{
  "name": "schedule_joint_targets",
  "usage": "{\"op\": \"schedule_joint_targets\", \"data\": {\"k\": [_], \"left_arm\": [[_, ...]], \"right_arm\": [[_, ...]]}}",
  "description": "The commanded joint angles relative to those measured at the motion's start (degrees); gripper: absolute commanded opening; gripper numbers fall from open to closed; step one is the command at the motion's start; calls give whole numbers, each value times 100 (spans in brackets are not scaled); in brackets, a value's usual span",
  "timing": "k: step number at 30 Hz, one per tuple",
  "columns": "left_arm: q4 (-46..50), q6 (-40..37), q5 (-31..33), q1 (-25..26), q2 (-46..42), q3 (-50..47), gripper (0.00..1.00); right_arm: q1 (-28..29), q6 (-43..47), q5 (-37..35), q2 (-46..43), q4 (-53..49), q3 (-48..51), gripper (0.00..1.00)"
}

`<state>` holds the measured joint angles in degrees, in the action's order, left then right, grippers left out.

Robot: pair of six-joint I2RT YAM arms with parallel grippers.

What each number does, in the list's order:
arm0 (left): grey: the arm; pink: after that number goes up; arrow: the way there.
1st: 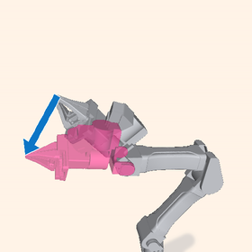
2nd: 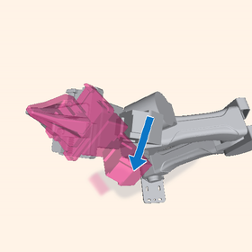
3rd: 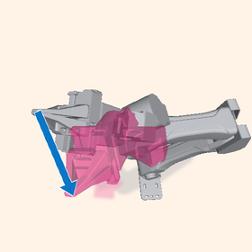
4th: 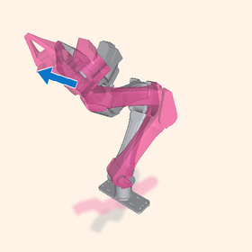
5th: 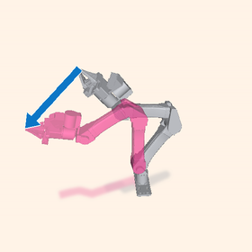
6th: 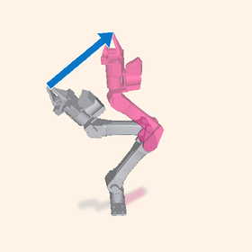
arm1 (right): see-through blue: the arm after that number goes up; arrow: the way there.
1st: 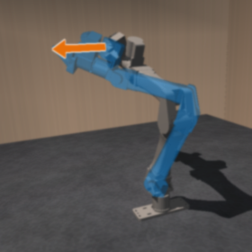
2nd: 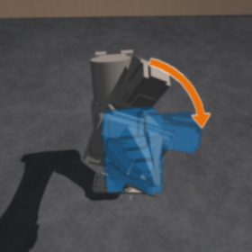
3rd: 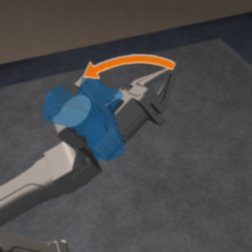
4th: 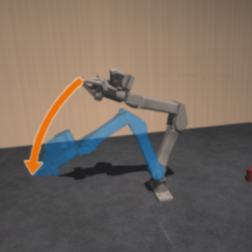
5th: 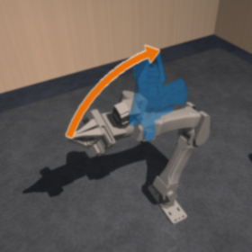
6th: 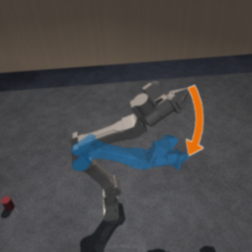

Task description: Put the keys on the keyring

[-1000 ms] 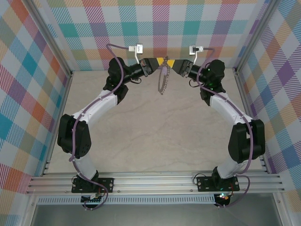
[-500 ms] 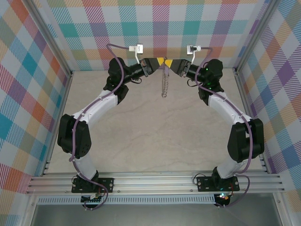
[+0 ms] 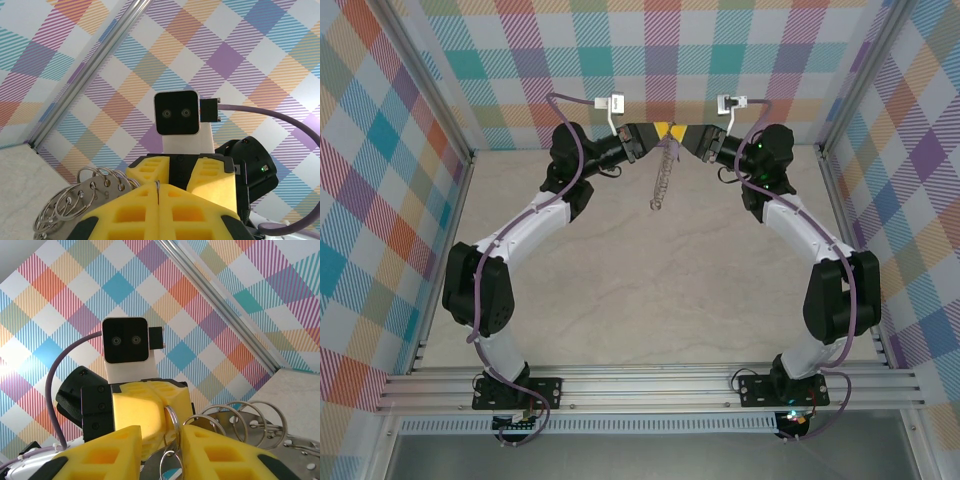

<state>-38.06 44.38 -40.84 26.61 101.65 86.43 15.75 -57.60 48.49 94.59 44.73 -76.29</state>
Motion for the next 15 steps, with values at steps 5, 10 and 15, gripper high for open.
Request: {"op": "schedule_joint_targets", "data": {"k": [5, 10, 15], "left_arm": [[-342, 48, -16, 113, 48, 27, 0], [-315, 35, -4, 117, 39, 31, 0], [166, -326, -29, 105, -45, 148, 0]], "right_arm": [[32, 92, 40, 77, 127, -240, 21], [34, 155, 68, 43, 112, -163, 7], [-33, 455, 234, -11, -225, -187, 0]]}}
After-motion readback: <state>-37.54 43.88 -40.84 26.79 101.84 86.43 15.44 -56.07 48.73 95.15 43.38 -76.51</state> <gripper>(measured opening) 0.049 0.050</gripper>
